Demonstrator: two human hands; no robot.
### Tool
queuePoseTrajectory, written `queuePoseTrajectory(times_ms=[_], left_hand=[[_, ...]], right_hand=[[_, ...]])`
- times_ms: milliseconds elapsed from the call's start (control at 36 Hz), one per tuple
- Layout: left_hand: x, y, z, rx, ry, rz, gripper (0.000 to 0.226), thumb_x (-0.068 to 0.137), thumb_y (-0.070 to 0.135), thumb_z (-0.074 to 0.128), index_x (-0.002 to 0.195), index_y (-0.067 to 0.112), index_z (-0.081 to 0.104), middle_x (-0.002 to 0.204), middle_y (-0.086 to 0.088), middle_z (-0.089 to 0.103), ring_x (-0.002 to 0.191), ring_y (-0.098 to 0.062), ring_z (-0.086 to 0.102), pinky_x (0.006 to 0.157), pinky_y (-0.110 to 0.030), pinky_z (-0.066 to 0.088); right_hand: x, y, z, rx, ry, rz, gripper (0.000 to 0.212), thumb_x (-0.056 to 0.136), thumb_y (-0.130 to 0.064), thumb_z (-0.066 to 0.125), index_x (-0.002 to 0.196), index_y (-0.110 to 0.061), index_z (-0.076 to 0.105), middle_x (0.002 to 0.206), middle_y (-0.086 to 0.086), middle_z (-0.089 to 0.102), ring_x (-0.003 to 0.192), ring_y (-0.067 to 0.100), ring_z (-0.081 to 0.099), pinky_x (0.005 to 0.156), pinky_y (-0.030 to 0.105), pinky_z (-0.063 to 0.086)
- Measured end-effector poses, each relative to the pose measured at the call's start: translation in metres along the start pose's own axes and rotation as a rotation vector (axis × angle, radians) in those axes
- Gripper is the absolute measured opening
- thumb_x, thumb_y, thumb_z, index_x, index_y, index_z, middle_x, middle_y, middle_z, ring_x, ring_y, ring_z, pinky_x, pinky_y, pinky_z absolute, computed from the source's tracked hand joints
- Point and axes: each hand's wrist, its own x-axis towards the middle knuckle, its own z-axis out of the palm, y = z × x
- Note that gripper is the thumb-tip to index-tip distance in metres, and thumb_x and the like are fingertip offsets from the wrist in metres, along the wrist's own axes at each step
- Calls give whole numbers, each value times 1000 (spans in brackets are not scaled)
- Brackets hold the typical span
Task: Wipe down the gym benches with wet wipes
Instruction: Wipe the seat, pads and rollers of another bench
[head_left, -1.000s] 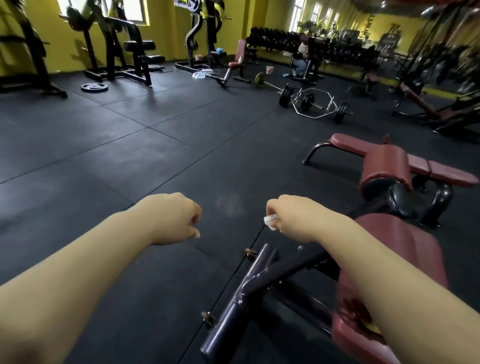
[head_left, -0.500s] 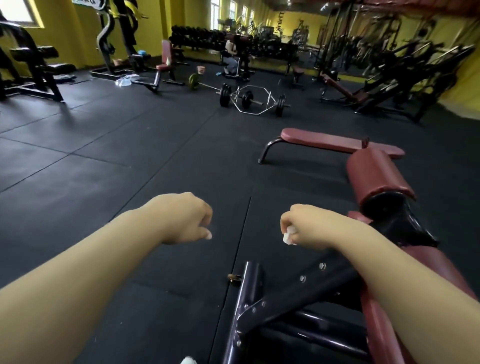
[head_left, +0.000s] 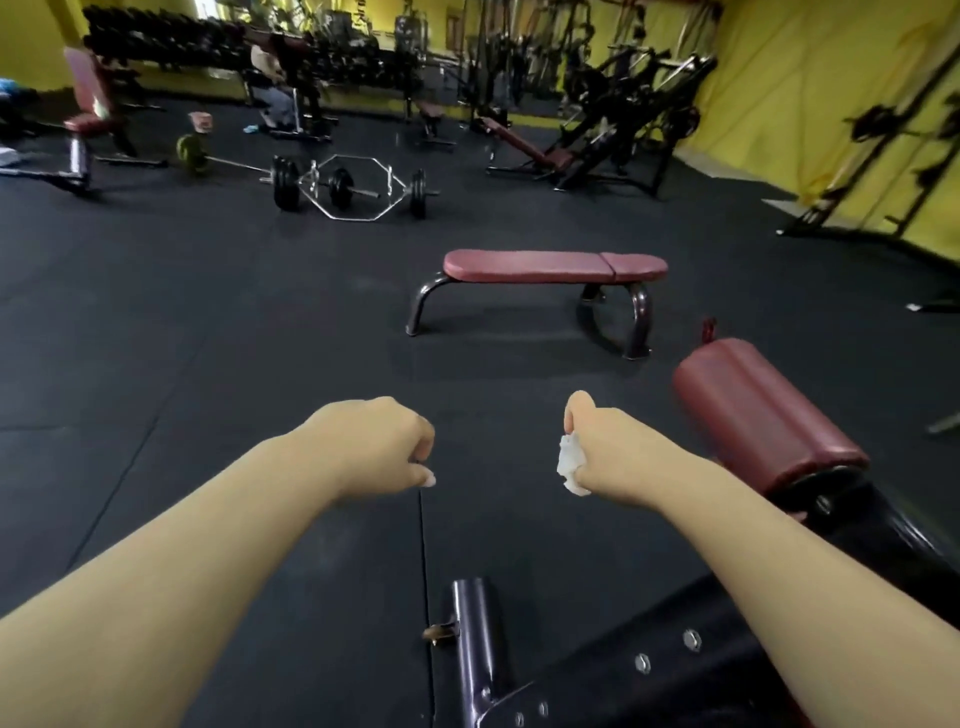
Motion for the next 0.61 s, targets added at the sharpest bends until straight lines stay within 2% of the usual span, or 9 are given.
queuePoseTrajectory(times_ms=[56, 111, 167, 222, 306, 361, 444, 556, 611], left_hand=[[22, -12, -4, 2, -1, 54, 26, 89, 52, 51, 103, 31, 57, 102, 9, 56, 84, -15, 52, 67, -27, 41], [44, -25, -6, 7, -5, 106, 27, 88, 52, 52, 103, 30, 57, 99, 9, 55, 82, -15, 52, 66, -27, 41], [67, -39, -9, 14, -7, 168, 26, 88, 53, 52, 101, 31, 57, 99, 10, 55, 84, -15, 54, 65, -27, 41], [88, -53, -12, 30, -5, 234, 25, 88, 52, 52, 100, 31, 57, 101, 10, 56, 88, -15, 56, 66, -28, 43], [117, -73, -22, 62, -7, 333, 25, 88, 52, 52, 100, 30, 57, 102, 9, 56, 91, -16, 56, 70, -29, 45], [134, -85, -30, 87, -17, 392, 26, 88, 52, 52, 101, 30, 57, 103, 9, 57, 92, -16, 56, 70, -28, 45], [162, -94, -42, 113, -14, 477, 27, 88, 52, 52, 103, 30, 58, 105, 8, 57, 92, -16, 56, 69, -28, 44], [198, -85, -51, 108, -36, 595, 28, 88, 53, 51, 103, 30, 58, 104, 8, 57, 90, -15, 56, 69, -27, 44], [215, -73, -51, 96, -51, 662, 28, 88, 54, 52, 102, 31, 58, 104, 9, 57, 91, -15, 57, 70, -28, 45]], right_hand=[[14, -3, 0, -60, -7, 49, 22, 85, -6, 51, 104, -4, 41, 103, 14, 67, 71, 20, 43, 60, 31, 33], [26, -7, 1, -151, -6, 88, 18, 90, -12, 52, 104, -4, 44, 104, 12, 66, 76, 24, 52, 61, 33, 37], [40, -9, 2, -215, 9, 128, 15, 92, -19, 52, 100, -7, 47, 103, 9, 65, 88, 26, 58, 69, 34, 42], [51, -11, 3, -205, 36, 194, 11, 89, -19, 53, 91, -12, 45, 101, 6, 63, 88, 26, 56, 70, 32, 40], [65, -18, 2, -125, 71, 304, 17, 89, -17, 53, 79, -15, 39, 102, 6, 60, 83, 24, 54, 58, 24, 35], [71, -28, 1, -118, 45, 371, 18, 92, -18, 51, 79, -14, 39, 99, 5, 56, 77, 21, 46, 52, 18, 29], [76, -37, -2, -96, 40, 481, 13, 93, -20, 49, 85, -12, 44, 94, 5, 52, 78, 24, 49, 63, 28, 38], [69, -34, -4, -9, 80, 603, 17, 90, -16, 47, 74, -19, 41, 89, 2, 48, 79, 24, 52, 64, 31, 40], [62, -27, -3, 23, 95, 661, 9, 93, -18, 45, 91, -17, 53, 103, 6, 53, 90, 25, 56, 77, 33, 46]])
